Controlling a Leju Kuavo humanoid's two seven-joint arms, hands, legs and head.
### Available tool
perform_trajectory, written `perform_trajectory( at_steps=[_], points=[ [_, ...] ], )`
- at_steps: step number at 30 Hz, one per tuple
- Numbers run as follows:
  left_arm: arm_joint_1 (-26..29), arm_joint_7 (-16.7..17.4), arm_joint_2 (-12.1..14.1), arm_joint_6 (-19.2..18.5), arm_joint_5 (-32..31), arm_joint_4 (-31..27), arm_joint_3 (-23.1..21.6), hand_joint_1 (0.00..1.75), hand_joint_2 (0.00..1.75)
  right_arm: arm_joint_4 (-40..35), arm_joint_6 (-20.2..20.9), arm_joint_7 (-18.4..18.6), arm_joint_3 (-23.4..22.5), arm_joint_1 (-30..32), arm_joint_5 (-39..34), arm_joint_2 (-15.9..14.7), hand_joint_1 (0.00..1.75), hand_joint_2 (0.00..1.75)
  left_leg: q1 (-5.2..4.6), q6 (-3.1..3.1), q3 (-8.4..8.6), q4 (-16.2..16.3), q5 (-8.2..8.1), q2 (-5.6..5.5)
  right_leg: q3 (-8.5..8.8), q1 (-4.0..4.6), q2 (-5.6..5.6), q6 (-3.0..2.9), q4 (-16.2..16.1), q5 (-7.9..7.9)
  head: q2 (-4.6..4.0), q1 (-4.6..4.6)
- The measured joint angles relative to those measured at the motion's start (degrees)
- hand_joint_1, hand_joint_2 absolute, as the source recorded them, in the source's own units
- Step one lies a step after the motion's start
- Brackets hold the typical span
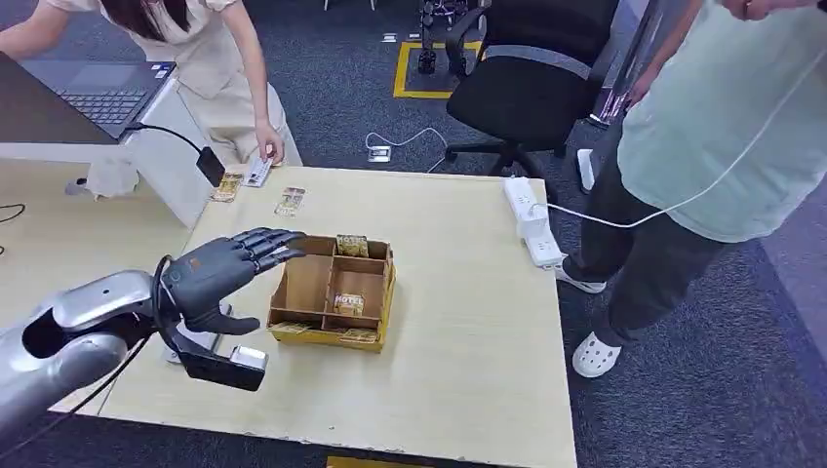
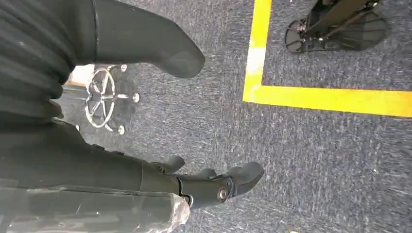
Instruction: Pass the card to the sensor for recognition and then transmit it.
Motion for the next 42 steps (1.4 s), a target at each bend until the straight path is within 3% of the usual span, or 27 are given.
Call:
perform_trajectory(
  at_steps=[4,10,19,26,34,42],
  points=[
    [4.1,0.9,-0.5,1.9,-2.3,-0.9,0.0,0.00,1.75,-0.5,-0.5,0.9,1.8,0.5,-0.5,0.0,0.00,1.75,0.00,0.00,0.00,0.0,-0.03,0.00,-0.02,0.00,0.00,0.03,0.0,-0.03,0.00,0.00],
    [8.1,5.4,-3.7,4.4,-8.7,-1.0,0.0,0.00,1.75,-0.9,-1.0,1.9,3.5,1.0,-1.7,0.0,0.00,1.75,0.00,0.00,-0.01,0.0,-0.03,0.00,0.00,-0.01,0.00,0.04,0.0,-0.02,0.00,0.02],
    [12.4,10.3,-5.8,6.2,-17.8,-0.9,1.6,0.00,1.75,-2.4,-1.5,4.4,6.0,2.7,-4.7,0.0,0.00,1.75,-0.01,0.04,-0.01,0.0,-0.06,-0.01,-0.01,-0.01,-0.01,0.05,0.0,-0.04,0.00,0.04],
    [15.3,13.2,-7.6,7.0,-21.2,-0.9,3.5,0.00,1.75,-3.6,-1.5,5.7,7.6,3.6,-6.4,0.0,0.00,1.75,-0.01,0.04,-0.02,0.0,-0.06,-0.01,0.00,-0.01,-0.02,0.08,0.0,-0.06,0.00,0.04],
    [19.7,18.0,-11.9,7.2,-26.2,0.4,7.4,0.00,1.75,-4.7,-1.6,7.3,9.1,4.2,-7.7,0.0,0.00,1.75,-0.03,0.06,-0.01,0.0,-0.08,-0.01,0.00,-0.03,-0.02,0.10,0.0,-0.07,0.00,0.00],
    [22.0,19.5,-14.7,6.9,-28.5,1.8,10.4,0.00,1.75,-5.5,-1.6,8.2,10.0,4.7,-8.3,0.0,0.00,1.75,-0.03,0.07,-0.02,0.0,-0.09,-0.01,0.00,-0.03,-0.02,0.11,0.0,-0.07,0.00,0.02]
  ],
)
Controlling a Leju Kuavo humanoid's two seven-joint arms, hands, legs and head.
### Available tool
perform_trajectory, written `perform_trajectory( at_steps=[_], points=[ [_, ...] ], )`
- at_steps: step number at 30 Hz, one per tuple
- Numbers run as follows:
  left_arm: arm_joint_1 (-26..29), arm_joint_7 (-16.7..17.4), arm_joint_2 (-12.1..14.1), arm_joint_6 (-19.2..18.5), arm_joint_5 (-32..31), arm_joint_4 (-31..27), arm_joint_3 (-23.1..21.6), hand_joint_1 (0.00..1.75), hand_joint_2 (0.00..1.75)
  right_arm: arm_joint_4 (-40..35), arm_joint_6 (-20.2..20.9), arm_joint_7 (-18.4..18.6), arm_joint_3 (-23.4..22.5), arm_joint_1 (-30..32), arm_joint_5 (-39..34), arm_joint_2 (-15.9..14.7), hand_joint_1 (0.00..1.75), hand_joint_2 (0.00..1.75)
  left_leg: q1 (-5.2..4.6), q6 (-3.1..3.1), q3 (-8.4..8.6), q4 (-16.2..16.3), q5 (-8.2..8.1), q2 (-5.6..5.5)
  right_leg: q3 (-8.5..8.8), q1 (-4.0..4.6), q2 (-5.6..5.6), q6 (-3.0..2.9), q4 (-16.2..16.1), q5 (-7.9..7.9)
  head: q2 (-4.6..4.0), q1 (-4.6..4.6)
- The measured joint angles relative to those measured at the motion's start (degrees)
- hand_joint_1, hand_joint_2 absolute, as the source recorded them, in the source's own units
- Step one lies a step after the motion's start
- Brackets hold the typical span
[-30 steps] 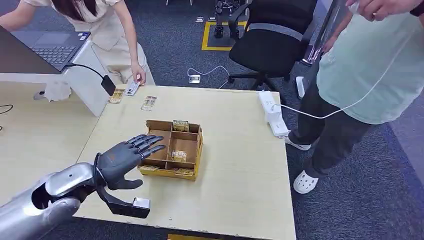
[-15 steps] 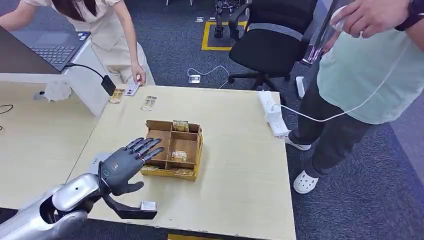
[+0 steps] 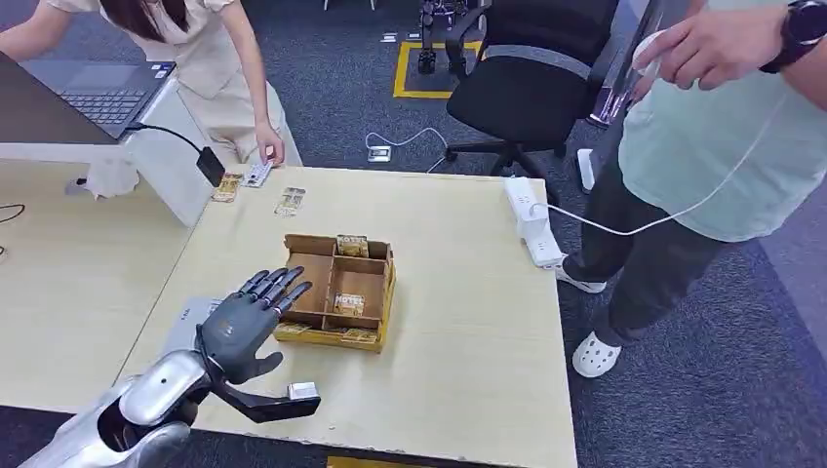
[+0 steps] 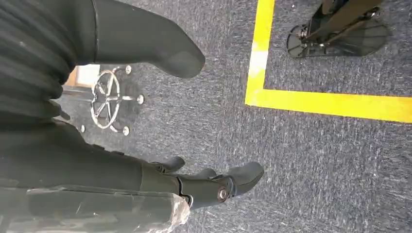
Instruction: Pass the card to the sensor for recognition and then transmit it.
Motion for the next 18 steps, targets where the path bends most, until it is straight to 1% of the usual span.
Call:
perform_trajectory(
  at_steps=[7,11,18],
  points=[
    [1.6,1.9,-2.3,-0.4,-2.2,1.4,2.1,0.00,1.75,-0.5,0.1,0.3,0.2,0.2,-0.2,0.0,0.00,1.75,0.00,0.01,0.00,0.0,-0.01,0.00,0.01,0.00,0.00,0.00,0.0,0.00,0.00,-0.02],
    [2.3,2.4,-3.5,-0.4,-2.7,2.1,2.9,0.00,1.75,-0.8,0.1,0.5,0.3,0.2,-0.4,0.0,0.00,1.75,0.00,0.03,-0.01,0.0,-0.02,0.00,0.01,0.00,-0.01,0.00,0.0,0.00,0.00,-0.02],
    [2.9,2.5,-4.7,-0.6,-3.7,3.0,3.9,0.00,1.75,-1.0,0.2,0.9,0.4,0.3,-0.6,0.0,0.00,1.75,-0.01,0.03,-0.01,0.0,-0.02,0.00,0.00,0.00,-0.01,0.01,0.0,0.00,0.00,0.00]
  ],
)
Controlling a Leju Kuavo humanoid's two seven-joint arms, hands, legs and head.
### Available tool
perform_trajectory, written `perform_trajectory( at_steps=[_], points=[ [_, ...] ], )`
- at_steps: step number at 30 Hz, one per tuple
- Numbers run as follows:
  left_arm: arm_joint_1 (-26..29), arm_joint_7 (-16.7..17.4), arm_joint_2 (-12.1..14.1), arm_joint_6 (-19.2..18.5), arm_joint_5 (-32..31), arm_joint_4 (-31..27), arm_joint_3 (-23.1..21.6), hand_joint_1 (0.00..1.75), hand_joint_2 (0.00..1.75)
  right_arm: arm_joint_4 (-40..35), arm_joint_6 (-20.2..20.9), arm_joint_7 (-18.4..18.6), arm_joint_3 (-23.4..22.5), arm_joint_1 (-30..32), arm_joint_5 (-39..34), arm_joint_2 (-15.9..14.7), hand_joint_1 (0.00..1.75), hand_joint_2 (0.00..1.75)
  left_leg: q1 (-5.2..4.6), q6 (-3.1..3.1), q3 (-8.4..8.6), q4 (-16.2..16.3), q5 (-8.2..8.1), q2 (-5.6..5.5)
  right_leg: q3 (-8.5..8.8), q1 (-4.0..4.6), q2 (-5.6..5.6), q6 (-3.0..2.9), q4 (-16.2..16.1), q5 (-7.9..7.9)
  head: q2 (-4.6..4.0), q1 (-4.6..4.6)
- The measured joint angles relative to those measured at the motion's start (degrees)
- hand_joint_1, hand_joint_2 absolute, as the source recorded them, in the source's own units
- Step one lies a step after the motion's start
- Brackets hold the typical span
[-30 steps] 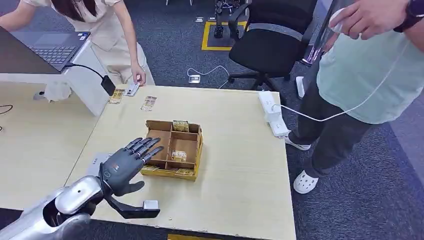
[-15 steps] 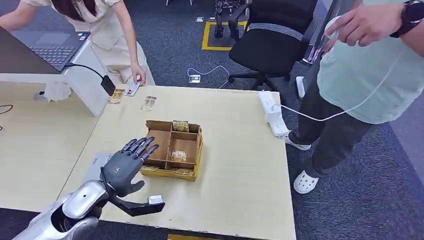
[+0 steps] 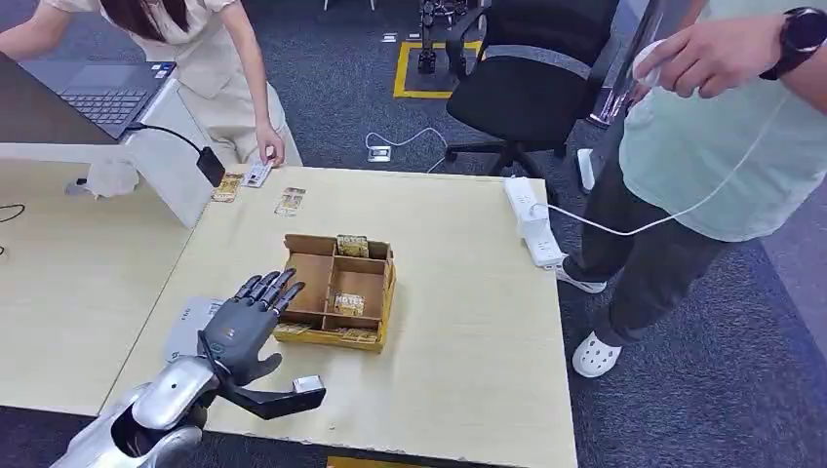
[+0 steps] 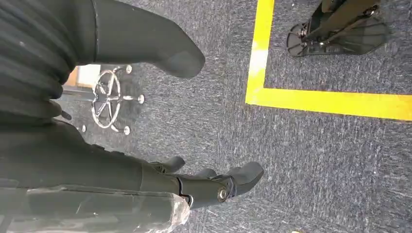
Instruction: Pass the card to the sensor for recognition and then transmit it.
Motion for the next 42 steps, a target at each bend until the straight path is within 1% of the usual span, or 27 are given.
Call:
perform_trajectory(
  at_steps=[12,20,21,22,23,27,28,29,31,32,33,42],
  points=[
    [0.7,0.0,-1.3,-0.3,-0.6,1.2,0.8,0.00,1.75,-0.2,0.1,0.0,0.0,0.0,-0.1,0.0,0.00,1.75,-0.01,0.00,-0.01,0.0,0.00,0.00,0.00,0.00,0.00,0.00,0.0,0.00,0.00,-0.02],
    [0.7,0.0,-1.3,-0.4,-1.4,1.4,1.1,0.00,1.75,-0.2,0.1,0.0,0.0,0.0,-0.3,0.0,0.00,1.75,-0.01,0.00,0.00,0.0,0.00,0.00,0.00,0.00,0.00,0.00,0.0,0.00,0.00,-0.02],
    [0.7,0.0,-1.3,-0.4,-1.6,1.5,1.1,0.35,1.75,-0.2,0.1,-0.1,0.0,0.0,-0.3,0.0,0.00,1.75,-0.01,0.00,0.00,0.0,0.00,0.00,0.00,0.00,0.00,0.00,0.0,0.00,0.00,0.00],
    [0.7,0.0,-1.4,-0.4,-1.6,1.5,1.1,1.12,1.75,-0.2,0.1,-0.1,0.0,0.0,-0.3,0.0,0.00,1.75,-0.01,0.00,0.00,0.0,0.00,0.00,0.00,0.00,0.00,0.00,0.0,0.00,0.00,0.00],
    [0.7,0.0,-1.4,-0.5,-1.6,1.6,1.1,1.47,1.75,-0.2,0.1,-0.2,0.0,0.0,-0.3,0.0,0.00,1.75,-0.01,0.00,0.00,0.0,0.00,0.00,0.00,0.00,0.00,0.00,0.0,0.00,0.00,0.00],
    [0.8,0.0,-1.6,-0.9,-1.4,1.8,1.2,1.47,1.75,-0.2,0.2,-0.4,0.0,-0.1,-0.1,0.0,0.00,1.75,-0.01,0.00,-0.01,0.0,0.00,0.00,0.00,0.00,-0.01,0.01,0.0,0.00,0.00,0.00],
    [0.8,0.0,-1.7,-1.0,-1.4,1.9,1.3,1.64,1.75,-0.1,0.2,-0.4,0.0,-0.1,-0.1,0.0,0.00,1.75,-0.01,0.00,-0.01,0.0,0.00,0.00,0.00,0.00,0.00,0.00,0.0,0.00,0.00,-0.02],
    [0.8,0.0,-1.7,-1.0,-1.4,2.0,1.4,1.75,1.75,-0.2,0.2,-0.4,0.0,-0.1,-0.1,0.0,0.00,1.75,-0.01,0.00,-0.01,0.0,0.00,0.00,0.00,0.00,0.00,0.00,0.0,0.00,0.00,0.00],
    [0.8,0.0,-1.8,-1.0,-1.4,2.1,1.5,1.75,1.75,-0.1,0.2,-0.5,0.0,-0.1,-0.1,0.0,0.00,1.75,-0.01,0.00,-0.01,0.0,0.00,0.00,0.00,0.00,-0.01,0.01,0.0,0.00,0.00,0.00],
    [0.8,0.0,-1.8,-1.0,-1.4,2.2,1.5,1.64,1.75,-0.1,0.2,-0.5,0.0,-0.1,-0.1,0.0,0.00,1.75,-0.01,0.00,-0.01,0.0,0.00,0.00,0.00,0.00,-0.01,0.01,0.0,0.00,0.00,0.00],
    [0.8,0.0,-1.8,-1.0,-1.4,2.2,1.6,1.59,1.75,-0.1,0.2,-0.5,0.0,-0.1,-0.1,0.0,0.00,1.75,-0.01,0.00,-0.01,0.0,0.00,0.00,0.00,0.00,-0.01,0.01,0.0,0.00,0.00,0.00],
    [0.8,0.0,-1.9,-1.0,-1.4,2.3,1.9,1.59,1.75,-0.1,0.2,-0.5,0.0,-0.1,-0.1,0.0,0.00,1.75,-0.01,0.00,-0.01,0.0,-0.01,0.00,0.00,0.00,0.00,0.02,0.0,-0.01,0.00,0.00]
  ],
)
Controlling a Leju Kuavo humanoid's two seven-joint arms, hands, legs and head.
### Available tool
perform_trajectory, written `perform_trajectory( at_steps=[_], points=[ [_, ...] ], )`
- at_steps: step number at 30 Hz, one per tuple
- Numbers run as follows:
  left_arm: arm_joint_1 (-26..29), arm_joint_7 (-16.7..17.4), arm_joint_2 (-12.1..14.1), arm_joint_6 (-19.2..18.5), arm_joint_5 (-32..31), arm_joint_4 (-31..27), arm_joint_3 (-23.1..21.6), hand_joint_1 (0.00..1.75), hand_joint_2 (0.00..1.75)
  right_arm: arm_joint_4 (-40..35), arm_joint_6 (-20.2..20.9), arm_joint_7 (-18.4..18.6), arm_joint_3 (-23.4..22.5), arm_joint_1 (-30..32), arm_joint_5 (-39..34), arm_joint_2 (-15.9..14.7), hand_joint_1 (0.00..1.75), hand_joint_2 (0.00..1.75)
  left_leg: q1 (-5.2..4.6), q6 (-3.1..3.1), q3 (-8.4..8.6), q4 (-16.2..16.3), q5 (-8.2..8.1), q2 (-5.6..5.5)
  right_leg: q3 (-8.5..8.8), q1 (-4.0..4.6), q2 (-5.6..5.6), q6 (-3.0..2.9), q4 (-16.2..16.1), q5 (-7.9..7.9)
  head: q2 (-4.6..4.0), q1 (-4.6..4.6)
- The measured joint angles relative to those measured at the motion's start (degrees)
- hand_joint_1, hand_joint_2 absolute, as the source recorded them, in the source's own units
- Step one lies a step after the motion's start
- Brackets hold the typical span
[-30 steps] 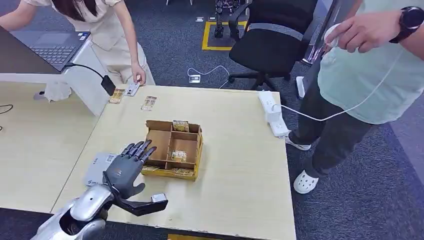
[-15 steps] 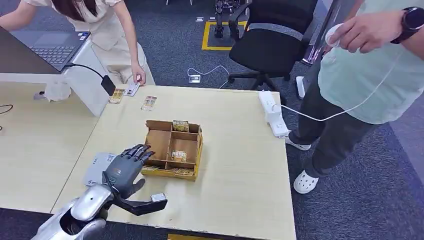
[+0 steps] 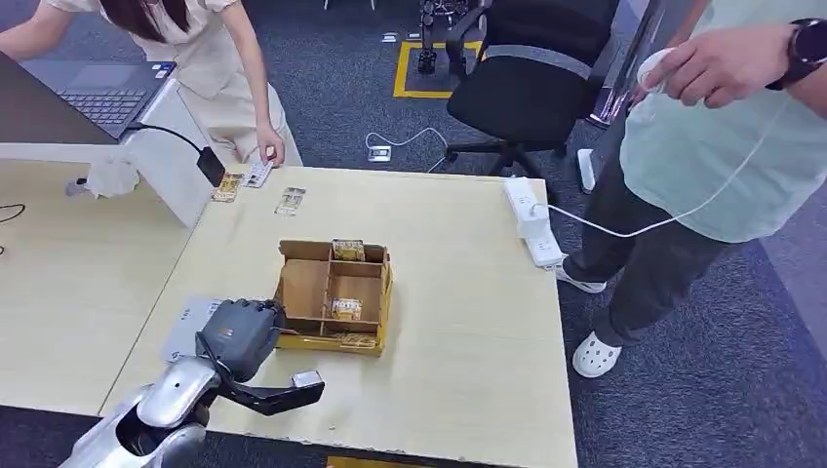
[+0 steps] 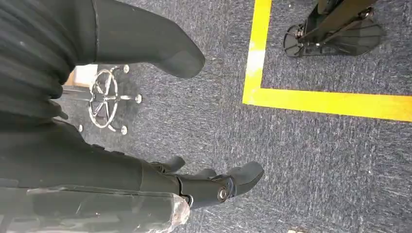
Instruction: Pass the card to the sensor for recognition and then transmit it.
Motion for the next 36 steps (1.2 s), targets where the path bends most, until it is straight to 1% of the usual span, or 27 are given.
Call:
perform_trajectory(
  at_steps=[4,5,9,10,12,15,19,23,25,30,32,36],
  points=[
    [0.0,0.0,0.0,0.0,0.0,0.0,0.0,1.59,1.75,0.0,0.0,0.0,0.0,0.0,0.0,0.0,0.00,1.75,0.00,0.00,0.00,0.0,0.00,0.00,0.00,0.00,0.00,0.00,0.0,0.00,0.00,0.00],
    [0.0,0.0,0.0,0.0,0.0,0.0,0.0,1.64,1.75,0.0,0.0,0.0,0.0,0.0,0.0,0.0,0.00,1.75,0.00,0.00,0.00,0.0,0.00,0.00,0.00,0.00,0.00,0.00,0.0,0.00,0.00,0.00],
    [0.0,0.0,0.0,0.0,0.0,0.0,0.1,1.48,1.75,0.0,0.0,0.0,0.0,0.0,0.0,0.0,0.00,1.75,0.00,0.00,0.00,0.0,0.00,0.00,0.00,0.00,0.00,0.00,0.0,0.00,0.00,0.00],
    [0.0,-0.1,0.0,0.0,0.1,0.0,0.2,1.48,1.75,0.0,0.0,0.0,0.0,0.0,0.0,0.0,0.00,1.75,0.00,0.00,0.00,0.0,0.00,0.00,0.00,0.00,0.00,0.00,0.0,0.00,0.00,0.00],
    [0.0,-0.2,0.0,0.0,0.5,0.0,0.4,1.55,1.75,0.0,0.0,-0.1,0.0,-0.1,0.0,0.0,0.00,1.75,0.00,0.00,0.00,0.0,0.00,0.00,0.00,0.00,0.00,0.00,0.0,0.00,0.00,0.00],
    [0.0,-0.5,0.0,-0.1,0.9,0.0,0.5,1.75,1.75,0.0,0.0,-0.4,0.0,-0.1,0.0,0.0,0.00,1.75,0.00,0.00,0.00,0.0,0.00,0.00,0.01,0.00,-0.01,0.00,0.0,0.00,0.00,0.00],
    [0.0,-1.1,0.0,0.2,2.1,0.0,0.7,1.75,1.75,0.0,0.0,-0.6,-0.2,-0.3,0.2,0.0,0.00,1.75,0.00,0.00,0.00,0.0,0.00,-0.01,0.01,0.00,-0.01,0.00,0.0,0.00,0.00,0.00],
    [-0.1,-1.2,0.4,2.8,5.5,0.0,2.4,1.75,1.75,0.0,0.0,-0.8,-0.3,-0.3,0.2,0.0,0.00,1.75,0.00,-0.01,0.02,0.0,0.01,0.00,0.00,0.00,0.00,0.00,0.0,0.00,0.00,0.00],
    [-1.2,-1.7,2.2,3.9,7.9,-0.4,5.7,1.75,1.75,0.0,-0.1,-0.9,-0.4,-0.3,0.2,0.0,0.00,1.75,0.03,-0.01,0.02,0.0,0.01,-0.01,-0.02,0.02,0.00,0.00,0.0,0.00,0.00,0.00],
    [-5.7,-2.5,5.7,3.7,10.3,-1.1,11.7,1.75,1.75,0.0,-0.3,-1.0,-0.4,-0.3,0.2,0.0,0.00,1.75,0.04,-0.02,0.02,0.0,0.02,0.00,0.00,0.04,0.00,-0.01,0.0,0.01,0.00,-0.02],
    [-6.9,-2.6,6.7,3.6,10.5,-1.2,12.9,1.75,1.75,0.0,-0.3,-1.0,-0.4,-0.3,0.2,0.0,0.00,1.75,0.04,-0.05,0.03,0.0,0.04,-0.01,0.00,0.03,0.00,-0.01,0.0,0.01,0.00,0.00],
    [-7.4,-2.8,7.5,3.6,10.6,-1.3,13.7,1.75,1.75,0.0,-0.3,-1.0,-0.4,-0.3,0.2,0.0,0.00,1.75,0.02,-0.04,0.01,0.0,0.03,0.01,-0.01,0.02,0.02,0.00,0.0,0.00,0.00,0.00]
  ],
)
